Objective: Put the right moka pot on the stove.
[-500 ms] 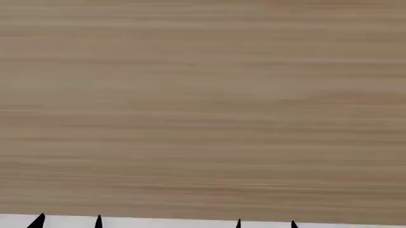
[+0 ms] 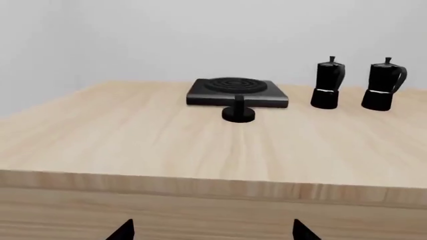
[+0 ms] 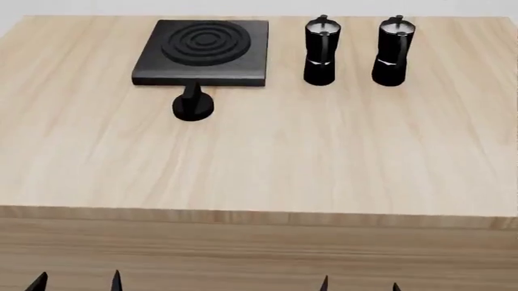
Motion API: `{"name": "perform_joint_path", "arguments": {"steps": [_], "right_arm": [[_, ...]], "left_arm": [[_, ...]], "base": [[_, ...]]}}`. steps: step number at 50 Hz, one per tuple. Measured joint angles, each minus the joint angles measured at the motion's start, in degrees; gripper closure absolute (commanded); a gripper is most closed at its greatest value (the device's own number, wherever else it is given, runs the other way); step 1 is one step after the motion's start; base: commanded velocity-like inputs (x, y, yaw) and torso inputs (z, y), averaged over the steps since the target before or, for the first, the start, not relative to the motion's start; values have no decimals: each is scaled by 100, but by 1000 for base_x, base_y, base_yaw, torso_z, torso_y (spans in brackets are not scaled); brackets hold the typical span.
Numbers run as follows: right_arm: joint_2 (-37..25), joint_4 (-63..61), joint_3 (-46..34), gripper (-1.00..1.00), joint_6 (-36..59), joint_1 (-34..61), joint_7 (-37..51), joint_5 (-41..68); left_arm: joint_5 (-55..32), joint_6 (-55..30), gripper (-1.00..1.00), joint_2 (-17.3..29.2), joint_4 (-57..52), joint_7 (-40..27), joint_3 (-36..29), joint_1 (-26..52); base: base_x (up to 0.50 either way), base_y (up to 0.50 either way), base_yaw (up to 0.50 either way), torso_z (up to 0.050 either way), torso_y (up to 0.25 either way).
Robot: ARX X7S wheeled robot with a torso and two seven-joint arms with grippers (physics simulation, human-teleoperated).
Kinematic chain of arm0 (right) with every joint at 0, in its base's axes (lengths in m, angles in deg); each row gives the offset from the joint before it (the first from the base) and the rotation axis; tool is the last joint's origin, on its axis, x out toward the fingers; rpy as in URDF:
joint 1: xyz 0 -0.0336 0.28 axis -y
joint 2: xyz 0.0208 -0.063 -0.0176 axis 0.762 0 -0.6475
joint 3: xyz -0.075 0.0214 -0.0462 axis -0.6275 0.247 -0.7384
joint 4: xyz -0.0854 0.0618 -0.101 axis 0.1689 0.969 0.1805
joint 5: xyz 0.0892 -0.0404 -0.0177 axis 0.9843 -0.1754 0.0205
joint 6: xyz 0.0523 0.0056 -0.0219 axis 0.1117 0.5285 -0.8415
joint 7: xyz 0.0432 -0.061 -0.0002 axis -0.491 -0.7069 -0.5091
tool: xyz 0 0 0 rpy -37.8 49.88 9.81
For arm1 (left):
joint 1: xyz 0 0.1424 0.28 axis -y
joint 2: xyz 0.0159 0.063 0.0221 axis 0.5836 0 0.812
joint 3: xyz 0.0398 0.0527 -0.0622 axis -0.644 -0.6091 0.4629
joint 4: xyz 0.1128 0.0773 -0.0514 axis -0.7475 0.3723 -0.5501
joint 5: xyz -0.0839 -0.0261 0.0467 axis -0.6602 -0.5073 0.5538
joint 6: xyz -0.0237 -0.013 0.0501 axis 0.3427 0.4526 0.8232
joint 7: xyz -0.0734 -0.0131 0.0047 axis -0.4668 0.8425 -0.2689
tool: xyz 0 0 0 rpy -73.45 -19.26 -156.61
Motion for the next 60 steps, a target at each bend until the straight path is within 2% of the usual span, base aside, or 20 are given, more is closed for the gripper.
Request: {"name": "perform_joint_path", "arguments": {"steps": [33,60], "right_arm": [[-251,10,-255,-100,-39,4,307,275],[-392,153,-446,-100,-199,60,477,373]], "left_arm": [[-264,64,-100,248,47,-328,-294,27],[-306,219,-100,368,181,-637,-469,78]], "base": [[0,0,0,50,61],[6,0,0,0,0]]}}
